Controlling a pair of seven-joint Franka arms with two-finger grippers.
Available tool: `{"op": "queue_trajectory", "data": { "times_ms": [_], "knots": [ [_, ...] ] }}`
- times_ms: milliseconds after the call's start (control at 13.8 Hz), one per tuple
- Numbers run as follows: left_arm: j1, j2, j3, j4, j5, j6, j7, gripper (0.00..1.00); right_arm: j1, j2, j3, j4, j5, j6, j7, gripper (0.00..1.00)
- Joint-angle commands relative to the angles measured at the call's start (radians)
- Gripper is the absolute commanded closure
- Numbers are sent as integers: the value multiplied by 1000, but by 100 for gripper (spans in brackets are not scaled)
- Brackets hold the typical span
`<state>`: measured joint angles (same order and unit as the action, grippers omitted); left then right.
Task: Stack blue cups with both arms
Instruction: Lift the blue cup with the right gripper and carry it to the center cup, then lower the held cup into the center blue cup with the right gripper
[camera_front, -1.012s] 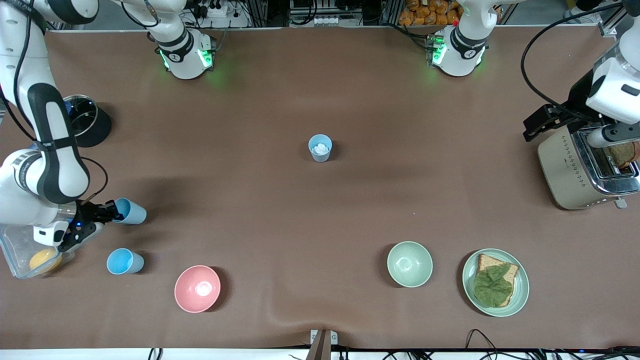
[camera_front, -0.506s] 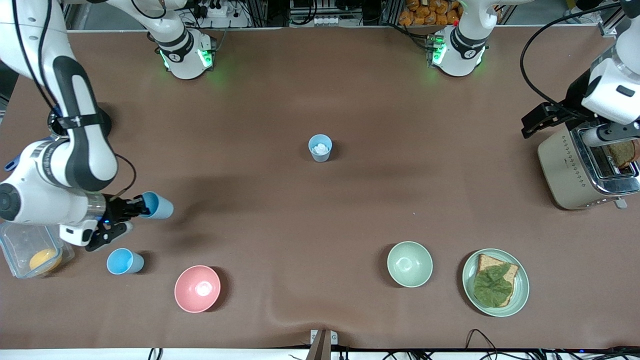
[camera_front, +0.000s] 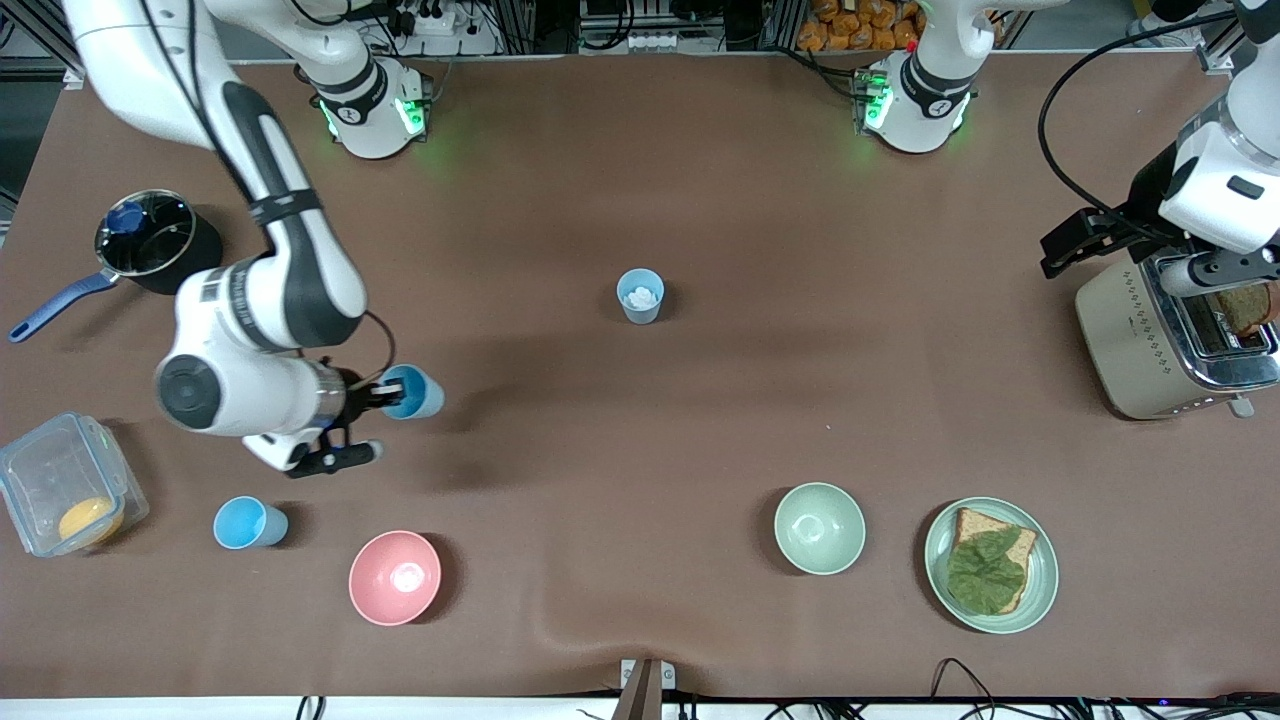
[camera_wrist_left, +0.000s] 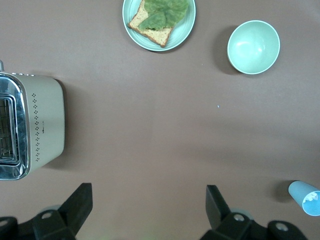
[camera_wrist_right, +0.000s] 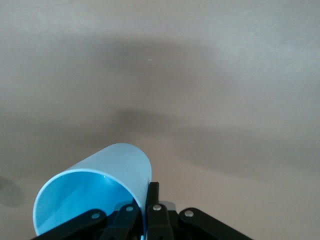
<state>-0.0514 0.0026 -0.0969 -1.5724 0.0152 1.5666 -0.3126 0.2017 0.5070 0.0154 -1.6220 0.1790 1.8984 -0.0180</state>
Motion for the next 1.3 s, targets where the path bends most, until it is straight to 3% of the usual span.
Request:
{"op": "queue_trajectory", "data": {
  "times_ms": [0, 434, 651, 795, 940, 1229],
  "knots": [
    [-7, 4, -7, 18, -3, -2, 26, 0, 68, -73, -11, -38, 25, -31, 129, 100],
    [-1, 4, -33, 14, 2, -10, 29, 0, 303, -225, -11, -38, 25, -68, 429, 100],
    [21, -1, -29, 8, 6, -10, 134, 0, 403, -199, -11, -39, 23, -44, 626, 100],
    [68, -6, -32, -3, -11, -10, 159, 0, 444, -180, -12, -58, 23, -12, 687, 100],
    [67, -12, -35, -8, -9, -10, 159, 0, 473, -151, -11, -84, 23, 83, 765, 100],
    [65, -32, -40, -38, -8, -11, 162, 0, 538, -88, -11, -84, 23, 136, 865, 100]
  ]
}}
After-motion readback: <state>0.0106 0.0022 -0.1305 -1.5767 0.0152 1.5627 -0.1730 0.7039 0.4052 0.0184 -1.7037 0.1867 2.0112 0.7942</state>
